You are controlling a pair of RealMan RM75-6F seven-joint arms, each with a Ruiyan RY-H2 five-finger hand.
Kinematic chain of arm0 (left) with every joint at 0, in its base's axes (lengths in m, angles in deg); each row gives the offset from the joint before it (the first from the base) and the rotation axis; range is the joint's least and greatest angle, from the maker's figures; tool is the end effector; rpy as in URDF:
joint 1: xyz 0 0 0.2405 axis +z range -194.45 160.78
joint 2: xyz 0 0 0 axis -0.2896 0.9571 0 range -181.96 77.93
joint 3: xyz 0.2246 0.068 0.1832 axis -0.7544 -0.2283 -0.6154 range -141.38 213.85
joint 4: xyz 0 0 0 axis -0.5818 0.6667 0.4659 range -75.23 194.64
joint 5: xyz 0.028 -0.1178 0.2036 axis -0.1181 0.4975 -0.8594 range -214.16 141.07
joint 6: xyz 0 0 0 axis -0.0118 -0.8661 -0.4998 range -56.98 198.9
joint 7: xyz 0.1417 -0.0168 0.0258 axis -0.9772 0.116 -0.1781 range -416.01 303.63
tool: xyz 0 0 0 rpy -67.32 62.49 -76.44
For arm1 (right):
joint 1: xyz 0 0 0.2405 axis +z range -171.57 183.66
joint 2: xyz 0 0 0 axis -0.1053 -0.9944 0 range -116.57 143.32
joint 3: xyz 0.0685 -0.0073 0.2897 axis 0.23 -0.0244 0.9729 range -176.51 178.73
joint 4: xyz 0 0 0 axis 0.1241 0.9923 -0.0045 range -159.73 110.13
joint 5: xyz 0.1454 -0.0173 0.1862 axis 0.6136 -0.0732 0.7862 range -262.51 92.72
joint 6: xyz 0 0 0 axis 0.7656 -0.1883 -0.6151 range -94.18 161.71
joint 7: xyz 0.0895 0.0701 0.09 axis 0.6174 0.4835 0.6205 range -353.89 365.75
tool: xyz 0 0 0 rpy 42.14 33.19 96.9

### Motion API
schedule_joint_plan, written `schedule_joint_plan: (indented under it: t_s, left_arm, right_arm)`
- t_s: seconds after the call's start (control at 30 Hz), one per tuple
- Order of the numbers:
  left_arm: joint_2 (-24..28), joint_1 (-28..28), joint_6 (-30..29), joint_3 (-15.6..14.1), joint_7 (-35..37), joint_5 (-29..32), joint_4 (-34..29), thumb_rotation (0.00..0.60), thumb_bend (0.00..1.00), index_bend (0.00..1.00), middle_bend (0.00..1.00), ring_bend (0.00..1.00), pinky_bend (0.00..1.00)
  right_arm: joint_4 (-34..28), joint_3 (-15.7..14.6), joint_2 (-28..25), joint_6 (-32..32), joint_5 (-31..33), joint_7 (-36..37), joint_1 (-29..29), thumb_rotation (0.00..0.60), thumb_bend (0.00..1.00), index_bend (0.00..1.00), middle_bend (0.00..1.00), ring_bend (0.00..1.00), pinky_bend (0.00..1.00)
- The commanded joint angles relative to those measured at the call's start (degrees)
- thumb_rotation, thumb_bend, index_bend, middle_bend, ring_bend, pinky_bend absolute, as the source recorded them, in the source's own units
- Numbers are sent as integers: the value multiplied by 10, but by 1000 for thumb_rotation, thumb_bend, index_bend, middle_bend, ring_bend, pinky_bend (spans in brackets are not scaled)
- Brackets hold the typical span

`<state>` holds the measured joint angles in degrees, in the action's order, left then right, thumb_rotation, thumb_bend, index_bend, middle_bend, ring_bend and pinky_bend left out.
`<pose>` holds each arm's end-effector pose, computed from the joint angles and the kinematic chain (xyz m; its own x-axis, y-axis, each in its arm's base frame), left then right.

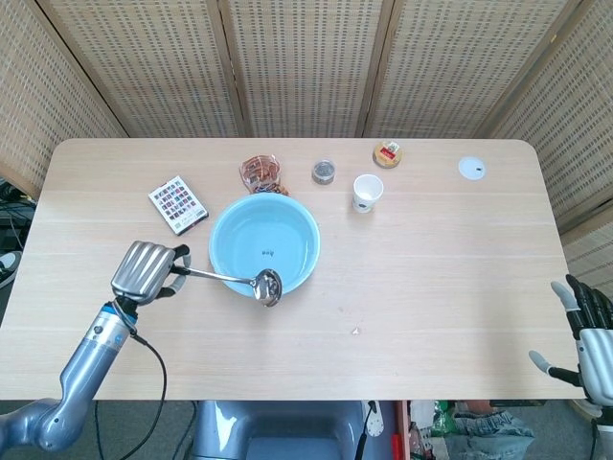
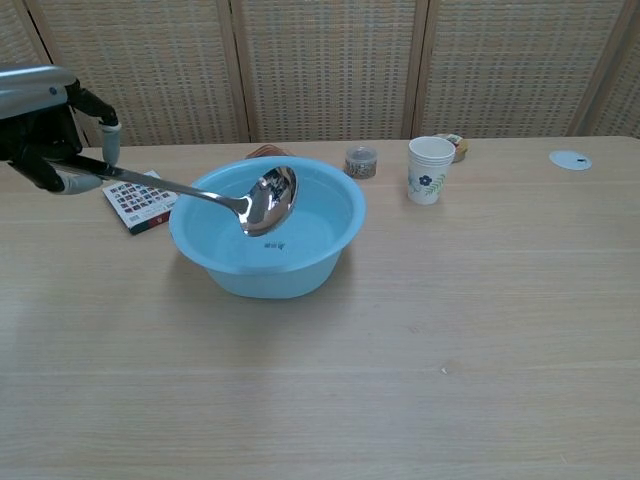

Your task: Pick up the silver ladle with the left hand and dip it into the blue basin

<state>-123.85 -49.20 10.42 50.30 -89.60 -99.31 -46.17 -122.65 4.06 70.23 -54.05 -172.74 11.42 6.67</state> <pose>-0.1895 0.3390 0.0626 0.5312 0.1469 0.8344 0.8281 -0.2981 -0.4747 -0.3519 -0.1608 0.1930 0.3372 0.0195 0.9412 -0.9414 0.0189 0.3369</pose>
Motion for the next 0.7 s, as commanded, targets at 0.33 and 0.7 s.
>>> schedule_joint_plan:
  t_s: [0.33,0.7]
  left_arm:
    - [8,-179,112,43,-151,201,97,600,543,867,986,992,1000]
    - [-43,-253,165,10,-162,273,229,600,543,867,986,992,1000]
  right_arm:
    - [-3,11,-2,12,32,-7,3,600,0,0,0,0,0]
    - [4,19,-5,26,59,4,7,600,0,0,0,0,0]
